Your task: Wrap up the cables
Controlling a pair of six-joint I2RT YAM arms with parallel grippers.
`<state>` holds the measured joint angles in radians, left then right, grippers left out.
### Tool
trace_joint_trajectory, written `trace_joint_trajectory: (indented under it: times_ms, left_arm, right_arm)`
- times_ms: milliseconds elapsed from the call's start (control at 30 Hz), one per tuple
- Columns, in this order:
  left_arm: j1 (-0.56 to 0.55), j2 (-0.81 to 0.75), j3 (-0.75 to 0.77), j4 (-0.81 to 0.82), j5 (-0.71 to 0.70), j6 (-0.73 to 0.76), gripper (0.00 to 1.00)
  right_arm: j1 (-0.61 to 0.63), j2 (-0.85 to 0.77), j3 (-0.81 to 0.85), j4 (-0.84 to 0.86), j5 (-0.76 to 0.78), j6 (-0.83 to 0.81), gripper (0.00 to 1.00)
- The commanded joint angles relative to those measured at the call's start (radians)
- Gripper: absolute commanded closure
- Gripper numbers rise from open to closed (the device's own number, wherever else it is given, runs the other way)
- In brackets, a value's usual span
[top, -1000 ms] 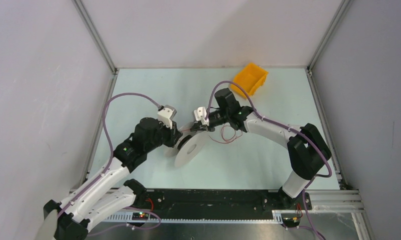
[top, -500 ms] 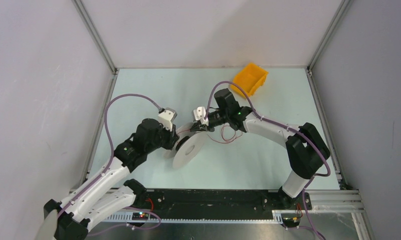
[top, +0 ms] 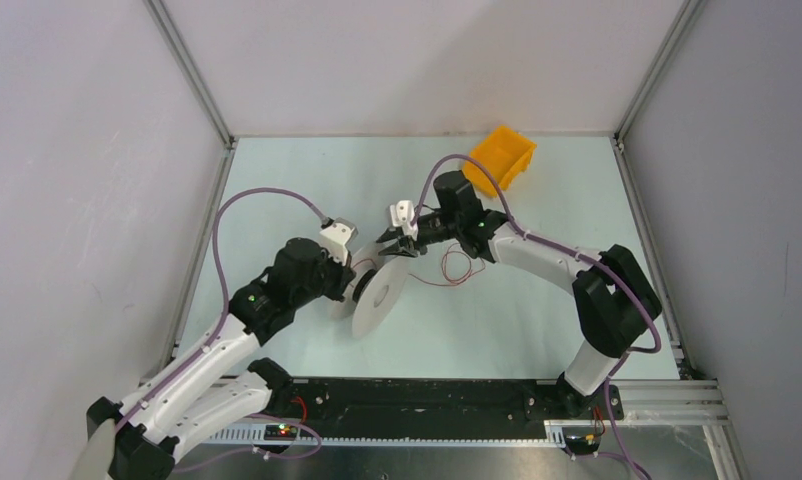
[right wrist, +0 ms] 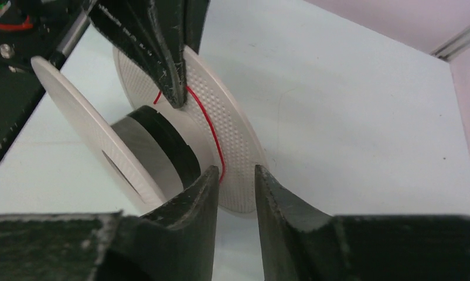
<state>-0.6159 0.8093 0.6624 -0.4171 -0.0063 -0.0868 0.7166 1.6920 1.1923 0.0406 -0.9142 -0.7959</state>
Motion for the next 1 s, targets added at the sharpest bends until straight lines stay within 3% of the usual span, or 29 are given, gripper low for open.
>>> trace_joint_trajectory:
  times_ms: [0,167,400,600,833,967]
  left_arm:
    - [0.005,-0.036,0.050,-0.009,-0.105,-0.024,1.00]
    - [0.008,-0.087,0.087,-0.018,-0.104,-0.053,1.00]
    - [0.012,-0.167,0.146,-0.035,-0.034,-0.116,1.00]
    - [0.017,-0.215,0.209,-0.052,0.032,-0.160,1.00]
    - [0.026,-0.242,0.262,-0.078,0.037,-0.206,1.00]
    - [0.027,-0.255,0.297,-0.102,-0.030,-0.195,1.00]
  right_arm:
    - [-0.021,-0.058,0.001,0.127,-0.003,0.280,0.64]
    - [-0.067,-0.163,-0.010,0.194,0.197,0.540,0.61]
    - [-0.084,-0.350,-0.203,0.348,0.324,0.648,0.52]
    - [-0.107,-0.488,-0.408,0.486,0.239,0.661,0.48]
    - [-0.073,-0.499,-0.501,0.447,0.211,0.568,0.44]
    - [-0.093,-0.484,-0.621,0.696,0.189,0.666,0.44]
